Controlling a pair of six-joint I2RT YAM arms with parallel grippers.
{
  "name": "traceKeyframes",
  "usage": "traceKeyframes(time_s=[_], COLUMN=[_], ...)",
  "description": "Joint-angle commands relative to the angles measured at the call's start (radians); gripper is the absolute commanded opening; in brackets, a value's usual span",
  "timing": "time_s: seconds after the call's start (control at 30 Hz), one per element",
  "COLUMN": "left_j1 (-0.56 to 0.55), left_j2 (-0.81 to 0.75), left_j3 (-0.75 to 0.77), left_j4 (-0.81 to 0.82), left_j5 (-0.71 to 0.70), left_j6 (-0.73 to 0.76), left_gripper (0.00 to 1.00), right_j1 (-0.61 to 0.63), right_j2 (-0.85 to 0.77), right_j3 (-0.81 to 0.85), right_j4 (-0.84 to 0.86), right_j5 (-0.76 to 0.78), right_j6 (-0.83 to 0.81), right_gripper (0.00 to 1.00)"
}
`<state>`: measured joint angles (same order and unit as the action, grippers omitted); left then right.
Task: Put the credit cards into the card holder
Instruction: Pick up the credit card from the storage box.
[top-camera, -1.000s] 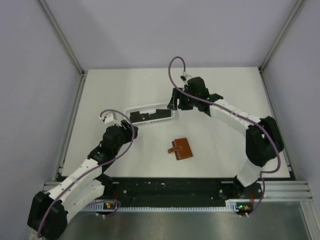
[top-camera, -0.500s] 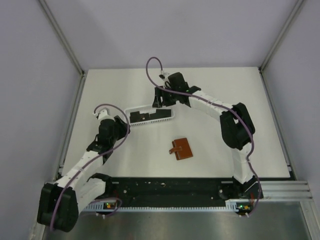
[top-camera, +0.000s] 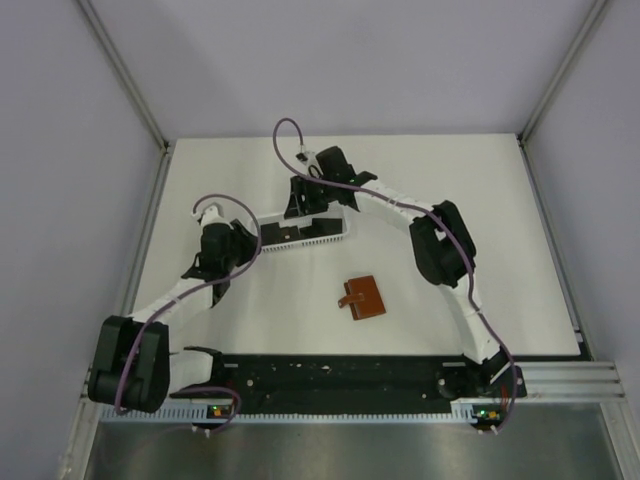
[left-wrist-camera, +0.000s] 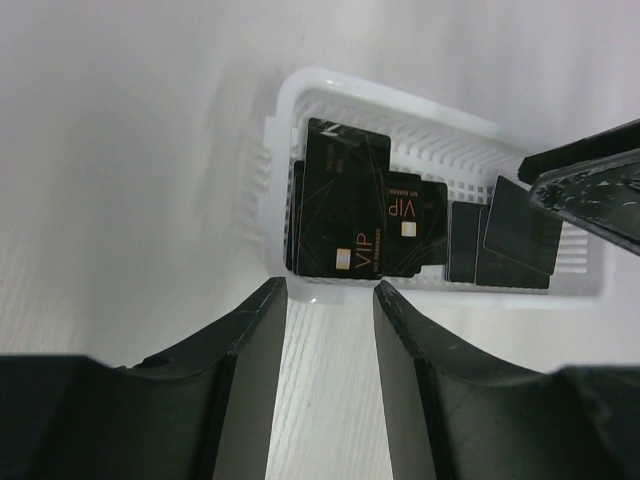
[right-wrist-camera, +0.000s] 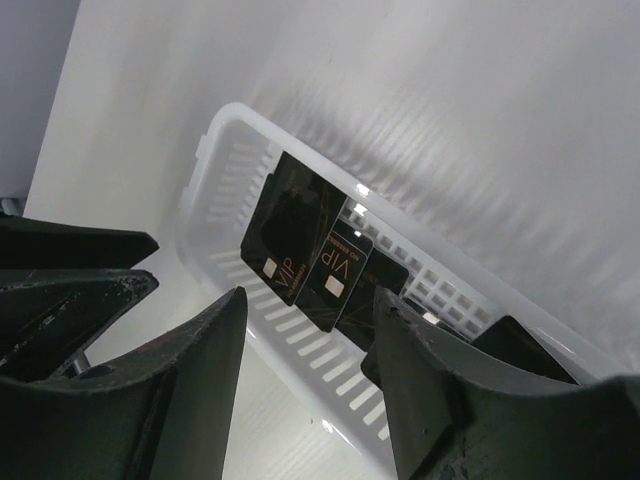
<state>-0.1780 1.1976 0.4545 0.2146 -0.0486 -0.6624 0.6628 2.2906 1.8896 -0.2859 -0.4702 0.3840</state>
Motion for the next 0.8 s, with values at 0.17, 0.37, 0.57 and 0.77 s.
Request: traceKeyframes(time_s=[0.17, 0.37, 0.57, 0.77], left_j1=[0.015, 0.017, 0.017, 0.017], left_j2=[0.083, 0.135, 0.163, 0.181], left_j3=[0.075, 0.082, 0.085, 0.096], left_j4=[0.103, 0.12, 0.124, 0.106], left_j5=[-0.01, -0.005, 0.0, 0.007], left_j6=[0.056, 0.064, 0.075, 0.084], left_gripper=[0.45, 0.45, 0.44, 0.44], right_j1=[0.027, 0.034, 0.037, 0.04], right_j2=[0.11, 0.136, 0.164, 0.198], right_j3=[0.147, 0.157, 0.17, 0.201], right_j4=[0.059, 0.073, 0.08, 0.083], right_j5=[-0.088, -0.062, -0.056, -0.058], right_j6=[0.062, 0.087, 0.105, 0.115], right_gripper=[0.53, 0.56, 0.57, 0.57])
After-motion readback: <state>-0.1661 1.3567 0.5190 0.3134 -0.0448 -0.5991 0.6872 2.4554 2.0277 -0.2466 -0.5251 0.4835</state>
